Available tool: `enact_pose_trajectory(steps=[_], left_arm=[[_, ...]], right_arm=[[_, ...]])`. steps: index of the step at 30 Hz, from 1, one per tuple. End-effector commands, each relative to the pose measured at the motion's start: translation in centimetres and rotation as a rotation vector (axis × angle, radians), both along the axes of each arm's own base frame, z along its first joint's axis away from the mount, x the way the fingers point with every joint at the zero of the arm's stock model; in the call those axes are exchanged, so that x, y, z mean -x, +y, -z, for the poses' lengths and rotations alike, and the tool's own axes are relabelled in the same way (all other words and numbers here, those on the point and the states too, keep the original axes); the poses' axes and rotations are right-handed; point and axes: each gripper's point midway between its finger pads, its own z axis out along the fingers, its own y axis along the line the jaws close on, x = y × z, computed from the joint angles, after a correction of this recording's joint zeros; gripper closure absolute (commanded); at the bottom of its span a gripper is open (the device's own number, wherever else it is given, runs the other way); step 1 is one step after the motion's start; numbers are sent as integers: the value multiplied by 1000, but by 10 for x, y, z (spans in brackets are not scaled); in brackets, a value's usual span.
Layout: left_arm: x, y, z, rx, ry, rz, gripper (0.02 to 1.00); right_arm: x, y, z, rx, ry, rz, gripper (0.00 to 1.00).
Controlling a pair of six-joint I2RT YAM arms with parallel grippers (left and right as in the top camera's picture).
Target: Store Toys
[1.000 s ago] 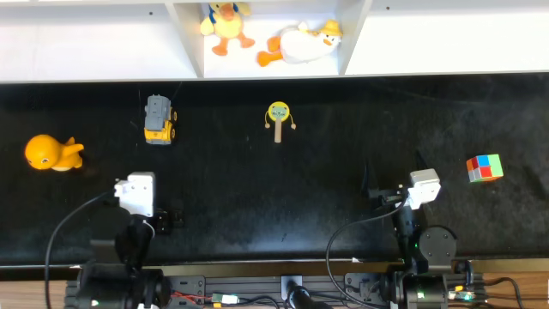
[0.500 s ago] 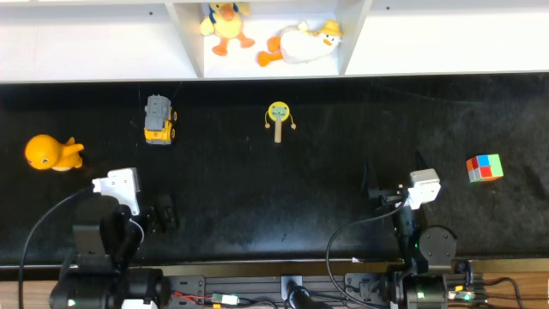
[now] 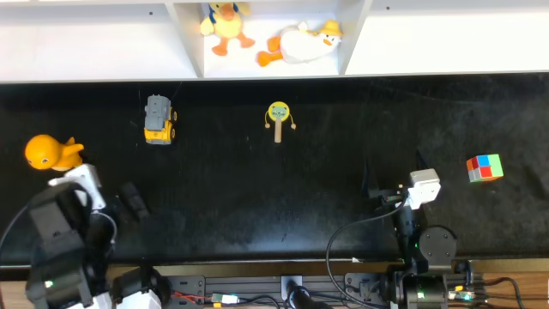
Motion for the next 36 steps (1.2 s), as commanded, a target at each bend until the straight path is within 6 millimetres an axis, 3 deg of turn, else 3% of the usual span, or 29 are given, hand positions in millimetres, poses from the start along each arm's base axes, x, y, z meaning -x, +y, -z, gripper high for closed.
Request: enact_pose_trajectory(steps=[1, 8, 19, 30, 36], left_arm=[[0, 21, -9, 0, -24, -44, 20], [-4, 37, -3, 12, 3, -77, 20], [-31, 61, 16, 42, 45, -101, 20], [-10, 107, 17, 2, 32, -200, 20], [-6, 123, 13, -144, 51, -74, 20]], right_arm=[[-1, -1, 4, -8, 3, 6, 5], [-1, -1, 4, -8, 3, 6, 5], [-1, -1, 4, -8, 3, 6, 5], [-1, -1, 4, -8, 3, 6, 5], [-1, -1, 4, -8, 3, 6, 5]])
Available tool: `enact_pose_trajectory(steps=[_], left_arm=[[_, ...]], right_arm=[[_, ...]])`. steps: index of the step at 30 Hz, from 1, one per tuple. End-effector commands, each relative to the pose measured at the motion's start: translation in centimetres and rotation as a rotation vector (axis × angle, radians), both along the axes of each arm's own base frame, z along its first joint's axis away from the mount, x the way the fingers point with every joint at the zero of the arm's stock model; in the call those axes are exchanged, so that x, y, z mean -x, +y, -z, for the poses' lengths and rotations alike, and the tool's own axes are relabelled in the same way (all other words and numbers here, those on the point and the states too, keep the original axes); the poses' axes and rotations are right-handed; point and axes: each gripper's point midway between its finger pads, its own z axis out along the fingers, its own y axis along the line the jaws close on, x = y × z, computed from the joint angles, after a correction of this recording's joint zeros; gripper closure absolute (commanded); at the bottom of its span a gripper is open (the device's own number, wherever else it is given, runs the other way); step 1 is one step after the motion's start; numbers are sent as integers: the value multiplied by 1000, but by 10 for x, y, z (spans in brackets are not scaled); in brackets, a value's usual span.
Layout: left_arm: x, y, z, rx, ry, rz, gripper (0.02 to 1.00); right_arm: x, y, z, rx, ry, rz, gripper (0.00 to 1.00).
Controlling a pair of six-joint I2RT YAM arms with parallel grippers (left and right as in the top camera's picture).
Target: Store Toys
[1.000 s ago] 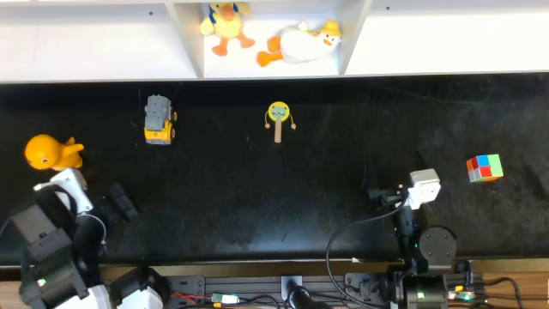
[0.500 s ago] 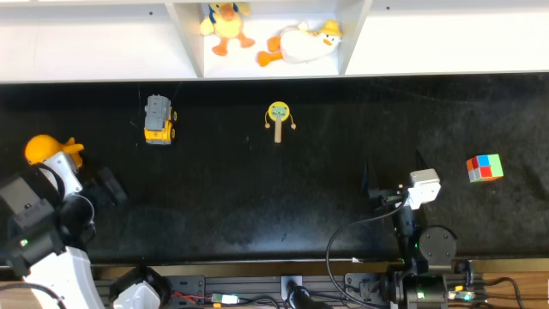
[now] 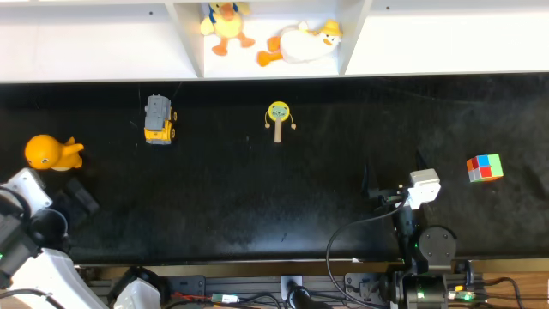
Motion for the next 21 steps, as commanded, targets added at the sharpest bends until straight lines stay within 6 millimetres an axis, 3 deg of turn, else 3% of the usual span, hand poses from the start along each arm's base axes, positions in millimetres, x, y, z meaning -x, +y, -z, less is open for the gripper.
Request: enact_pose_trajectory(steps=[1, 13, 21], left_arm=[[-9, 13, -17, -152, -3, 162, 20], [-22, 44, -20, -307, 26, 236, 20], [-23, 47, -18, -311, 32, 231, 20]], right_arm=[[-1, -1, 4, -8, 3, 6, 5], [-1, -1, 4, -8, 3, 6, 5], [-1, -1, 4, -8, 3, 6, 5]])
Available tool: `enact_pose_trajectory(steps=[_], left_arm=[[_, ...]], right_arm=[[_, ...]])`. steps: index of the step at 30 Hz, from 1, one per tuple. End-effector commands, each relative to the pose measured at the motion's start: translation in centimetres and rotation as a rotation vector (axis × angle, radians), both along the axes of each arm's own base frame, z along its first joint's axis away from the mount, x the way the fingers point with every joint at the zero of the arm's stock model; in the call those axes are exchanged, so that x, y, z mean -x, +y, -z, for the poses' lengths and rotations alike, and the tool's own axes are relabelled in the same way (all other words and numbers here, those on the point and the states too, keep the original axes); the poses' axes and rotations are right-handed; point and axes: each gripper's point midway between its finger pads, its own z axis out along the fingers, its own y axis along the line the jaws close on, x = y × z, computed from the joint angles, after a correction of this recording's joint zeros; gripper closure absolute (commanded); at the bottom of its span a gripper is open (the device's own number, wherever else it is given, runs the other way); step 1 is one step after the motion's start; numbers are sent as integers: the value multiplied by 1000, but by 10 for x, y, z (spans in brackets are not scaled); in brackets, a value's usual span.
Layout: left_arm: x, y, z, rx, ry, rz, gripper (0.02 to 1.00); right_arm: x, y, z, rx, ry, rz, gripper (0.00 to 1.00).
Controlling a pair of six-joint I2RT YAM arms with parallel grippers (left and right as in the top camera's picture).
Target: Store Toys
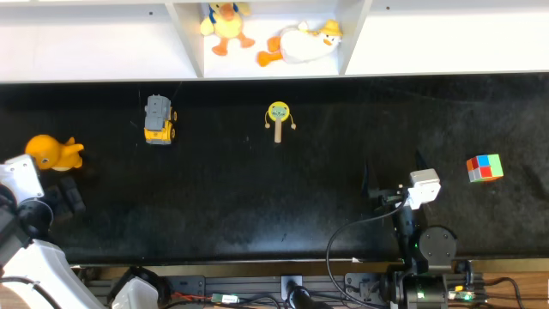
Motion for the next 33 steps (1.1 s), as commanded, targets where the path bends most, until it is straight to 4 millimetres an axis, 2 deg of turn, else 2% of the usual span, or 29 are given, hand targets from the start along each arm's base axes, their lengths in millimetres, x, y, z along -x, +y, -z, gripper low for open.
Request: enact_pose_trajectory(steps=[1, 9, 13, 21, 33], left_arm=[[-5, 11, -14, -59, -17, 11, 20], [-20, 29, -16, -98, -50, 16, 20], [-30, 29, -14, -85, -52, 82, 20], [-47, 41, -9, -91, -70, 118, 36], [-72, 37, -2, -46, -156, 220, 45]], right_arm=[[0, -1, 4, -8, 2, 6, 5], [0, -1, 4, -8, 2, 6, 5], [0, -1, 4, -8, 2, 6, 5], [0, -1, 4, -8, 2, 6, 5], [0, -1, 4, -8, 2, 6, 5]])
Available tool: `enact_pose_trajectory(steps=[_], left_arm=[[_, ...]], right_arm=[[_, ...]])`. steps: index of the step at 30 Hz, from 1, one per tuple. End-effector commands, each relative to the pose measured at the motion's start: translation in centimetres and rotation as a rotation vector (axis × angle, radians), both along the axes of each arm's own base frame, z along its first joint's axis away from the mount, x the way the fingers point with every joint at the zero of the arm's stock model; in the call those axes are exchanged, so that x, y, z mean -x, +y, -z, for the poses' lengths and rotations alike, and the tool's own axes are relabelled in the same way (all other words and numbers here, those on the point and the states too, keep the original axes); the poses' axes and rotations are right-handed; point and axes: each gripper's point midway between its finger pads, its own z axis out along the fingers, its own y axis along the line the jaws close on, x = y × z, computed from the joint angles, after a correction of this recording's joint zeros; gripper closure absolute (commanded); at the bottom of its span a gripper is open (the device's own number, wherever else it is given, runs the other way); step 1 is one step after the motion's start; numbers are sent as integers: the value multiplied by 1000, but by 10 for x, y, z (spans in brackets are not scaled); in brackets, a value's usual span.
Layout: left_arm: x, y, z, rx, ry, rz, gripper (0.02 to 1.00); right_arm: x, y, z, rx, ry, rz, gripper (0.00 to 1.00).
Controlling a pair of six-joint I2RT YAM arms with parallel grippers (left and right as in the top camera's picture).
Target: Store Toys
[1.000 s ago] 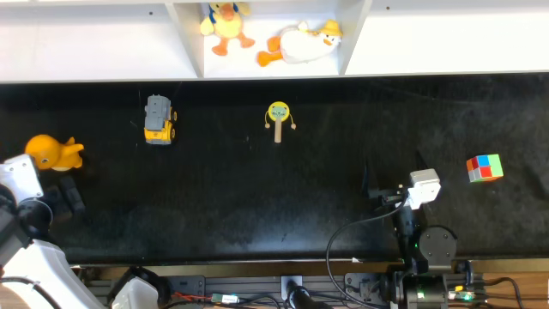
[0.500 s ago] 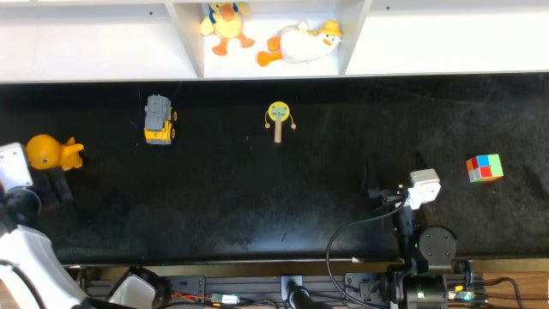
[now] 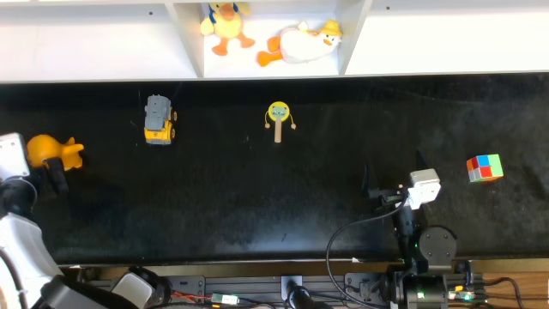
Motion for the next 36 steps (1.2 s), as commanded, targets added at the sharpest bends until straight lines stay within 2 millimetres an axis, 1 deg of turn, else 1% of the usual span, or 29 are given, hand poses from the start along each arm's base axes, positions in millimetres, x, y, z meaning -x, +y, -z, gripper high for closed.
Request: enact_pose_trajectory(steps=[1, 5, 9, 17, 21, 22, 24, 29, 32, 33, 36], left_arm=[[-15, -1, -13, -14, -64, 82, 47], [-17, 0, -12, -17, -67, 88, 47], [-23, -3, -15, -21, -93, 134, 49], [-23, -3, -15, -24, -94, 134, 51], [-23, -3, -13, -20, -92, 134, 106], [-24, -2, -12, -19, -91, 134, 126], [-24, -2, -11, -15, -89, 134, 196], [-26, -3, -5, 2, -89, 141, 312], [-27, -3, -2, 12, -89, 145, 467], [-28, -3, -2, 15, -93, 150, 540], [-31, -4, -3, 19, -106, 161, 667]], right_arm=[[0, -1, 4, -8, 2, 6, 5], [0, -1, 4, -8, 2, 6, 5], [0, -1, 4, -8, 2, 6, 5], [0, -1, 4, -8, 2, 6, 7], [0, -1, 4, -8, 2, 6, 5], [0, -1, 4, -8, 2, 6, 5], [0, -1, 4, -8, 2, 6, 5], [0, -1, 4, -8, 2, 6, 5], [0, -1, 4, -8, 2, 6, 5], [0, -1, 4, -8, 2, 6, 5], [0, -1, 4, -8, 2, 6, 5]])
